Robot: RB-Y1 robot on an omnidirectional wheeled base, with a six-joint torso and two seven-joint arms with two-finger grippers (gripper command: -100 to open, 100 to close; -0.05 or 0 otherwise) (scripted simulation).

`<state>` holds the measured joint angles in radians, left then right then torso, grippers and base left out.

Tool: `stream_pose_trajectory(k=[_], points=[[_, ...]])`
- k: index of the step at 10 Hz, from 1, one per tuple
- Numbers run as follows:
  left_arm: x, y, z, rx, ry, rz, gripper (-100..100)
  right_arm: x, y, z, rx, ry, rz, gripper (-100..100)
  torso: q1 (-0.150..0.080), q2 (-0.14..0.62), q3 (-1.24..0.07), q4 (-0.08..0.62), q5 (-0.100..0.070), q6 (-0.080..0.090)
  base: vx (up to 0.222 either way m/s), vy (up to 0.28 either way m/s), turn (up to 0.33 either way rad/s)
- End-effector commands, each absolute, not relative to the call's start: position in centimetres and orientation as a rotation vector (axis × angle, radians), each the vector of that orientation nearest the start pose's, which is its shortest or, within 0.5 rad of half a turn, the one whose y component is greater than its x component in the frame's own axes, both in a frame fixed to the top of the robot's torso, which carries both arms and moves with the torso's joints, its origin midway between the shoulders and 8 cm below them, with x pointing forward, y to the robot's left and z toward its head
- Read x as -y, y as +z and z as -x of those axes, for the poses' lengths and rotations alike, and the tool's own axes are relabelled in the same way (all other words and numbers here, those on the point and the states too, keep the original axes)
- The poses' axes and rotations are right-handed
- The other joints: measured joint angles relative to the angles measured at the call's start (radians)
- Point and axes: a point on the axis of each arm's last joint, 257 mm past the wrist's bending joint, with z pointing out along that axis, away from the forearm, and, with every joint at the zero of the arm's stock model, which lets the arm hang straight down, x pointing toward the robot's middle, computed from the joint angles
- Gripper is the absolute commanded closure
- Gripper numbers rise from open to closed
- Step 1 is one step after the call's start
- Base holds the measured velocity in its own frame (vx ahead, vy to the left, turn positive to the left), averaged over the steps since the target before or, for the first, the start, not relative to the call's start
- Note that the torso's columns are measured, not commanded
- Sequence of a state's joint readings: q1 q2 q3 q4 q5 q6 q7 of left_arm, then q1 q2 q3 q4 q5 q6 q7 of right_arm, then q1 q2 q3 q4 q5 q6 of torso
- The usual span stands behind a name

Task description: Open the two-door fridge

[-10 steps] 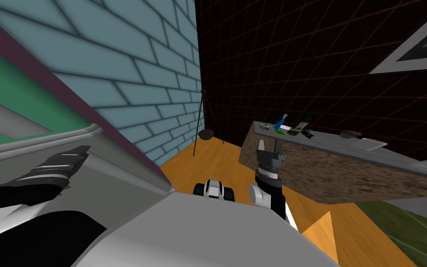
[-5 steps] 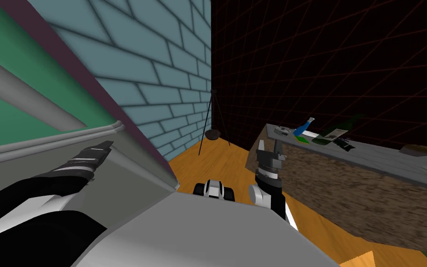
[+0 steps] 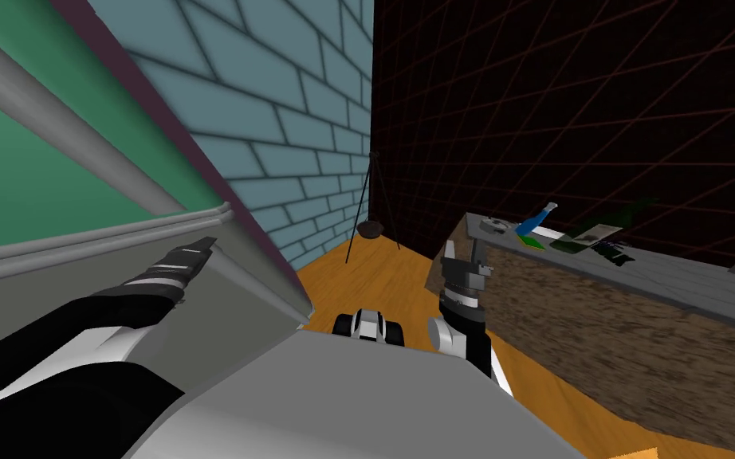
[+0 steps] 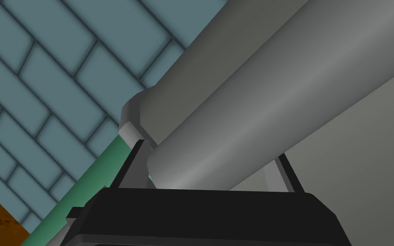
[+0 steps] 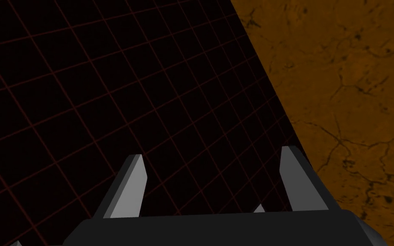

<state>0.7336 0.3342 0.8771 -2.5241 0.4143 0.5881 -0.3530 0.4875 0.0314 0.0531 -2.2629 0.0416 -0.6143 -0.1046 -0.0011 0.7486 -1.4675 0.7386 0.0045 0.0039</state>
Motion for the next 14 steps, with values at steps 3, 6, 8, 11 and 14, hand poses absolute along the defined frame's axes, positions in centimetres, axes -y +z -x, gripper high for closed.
stream_pose_trajectory(k=[3, 6, 8, 11, 14], points=[[-52.2, -1.5, -28.5, -1.294, -0.235, 0.95, 100, 25.5, 4.2, -33.0, -0.51, 1.457, -0.606, 0, 0.001, -0.008, -0.007, 0.0, -0.004, -0.006, -0.389, -0.094, -0.093], [-48.7, -1.3, -30.4, -1.344, -0.313, 0.892, 100, 25.5, 4.2, -33.0, -0.51, 1.457, -0.606, 0, 0.001, -0.009, -0.007, -0.001, -0.004, -0.004, -0.402, -0.082, -0.073], [-48.5, -1.4, -30.5, -1.35, -0.317, 0.888, 100, 25.5, 4.2, -33.0, -0.511, 1.456, -0.606, 0, -0.001, -0.012, -0.009, -0.001, -0.006, -0.002, -0.267, -0.022, -0.051], [-46.7, -1.4, -31.7, -1.383, -0.366, 0.846, 100, 25.6, 4.2, -33.0, -0.511, 1.456, -0.606, 0, 0.0, -0.011, -0.007, -0.004, -0.001, 0.002, -0.26, -0.003, -0.09], [-45.1, -1.4, -32.7, -1.412, -0.41, 0.807, 100, 25.6, 4.2, -33.0, -0.511, 1.456, -0.607, 0, 0.003, -0.01, -0.007, -0.002, -0.001, -0.003, -0.284, 0.005, -0.087]])
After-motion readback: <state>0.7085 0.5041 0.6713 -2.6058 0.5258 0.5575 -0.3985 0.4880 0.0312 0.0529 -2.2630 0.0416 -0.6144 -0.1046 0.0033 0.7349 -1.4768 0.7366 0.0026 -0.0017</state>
